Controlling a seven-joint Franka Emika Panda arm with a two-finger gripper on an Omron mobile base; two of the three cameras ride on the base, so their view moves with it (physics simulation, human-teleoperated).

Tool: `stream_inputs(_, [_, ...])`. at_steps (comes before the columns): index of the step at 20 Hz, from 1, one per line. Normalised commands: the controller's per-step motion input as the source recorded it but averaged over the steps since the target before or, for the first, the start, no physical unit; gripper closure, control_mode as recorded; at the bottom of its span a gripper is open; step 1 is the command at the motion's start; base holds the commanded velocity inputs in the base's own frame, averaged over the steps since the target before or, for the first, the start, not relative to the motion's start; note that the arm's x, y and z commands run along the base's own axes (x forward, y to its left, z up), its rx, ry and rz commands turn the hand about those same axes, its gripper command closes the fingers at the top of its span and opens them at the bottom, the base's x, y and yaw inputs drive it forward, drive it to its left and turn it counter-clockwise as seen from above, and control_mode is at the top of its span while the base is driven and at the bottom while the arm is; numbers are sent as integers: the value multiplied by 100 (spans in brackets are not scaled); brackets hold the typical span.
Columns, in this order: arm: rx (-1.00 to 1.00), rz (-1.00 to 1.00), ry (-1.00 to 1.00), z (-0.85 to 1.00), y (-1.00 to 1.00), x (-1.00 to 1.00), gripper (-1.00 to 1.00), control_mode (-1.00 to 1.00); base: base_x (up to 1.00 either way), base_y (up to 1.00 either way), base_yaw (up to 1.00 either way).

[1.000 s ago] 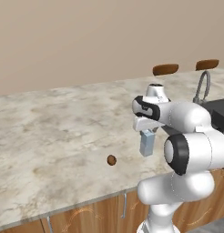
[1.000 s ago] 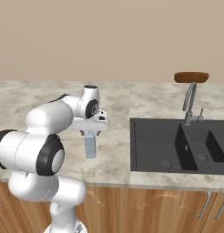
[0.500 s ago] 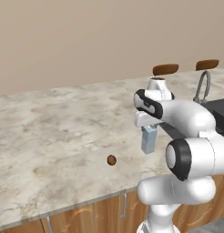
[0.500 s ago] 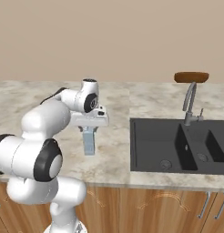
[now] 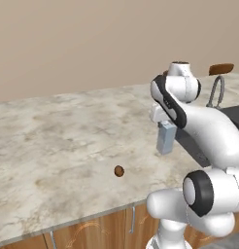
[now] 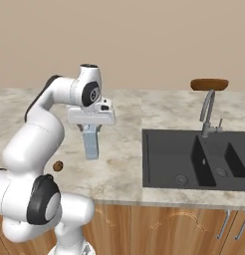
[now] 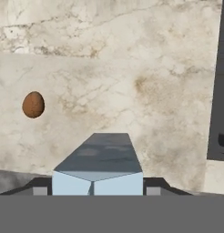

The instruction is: Gather the eggs and milk located in the vicinity of the sink area and place them right next to the bowl.

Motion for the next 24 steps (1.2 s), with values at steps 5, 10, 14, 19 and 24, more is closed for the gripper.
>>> stream_inputs(5, [0, 0, -5, 11, 0, -24, 100, -100, 0, 0, 0])
stream_inputs(10, [0, 0, 0, 0, 0, 0, 100, -100, 0, 0, 0])
stream_inputs(14, [0, 0, 0, 0, 0, 0, 100, -100, 0, 0, 0])
stream_inputs(19, [0, 0, 0, 0, 0, 0, 100, 100, -70, -34, -10])
stream_inputs(24, [0, 0, 0, 0, 0, 0, 100, 100, -28, -78, -16])
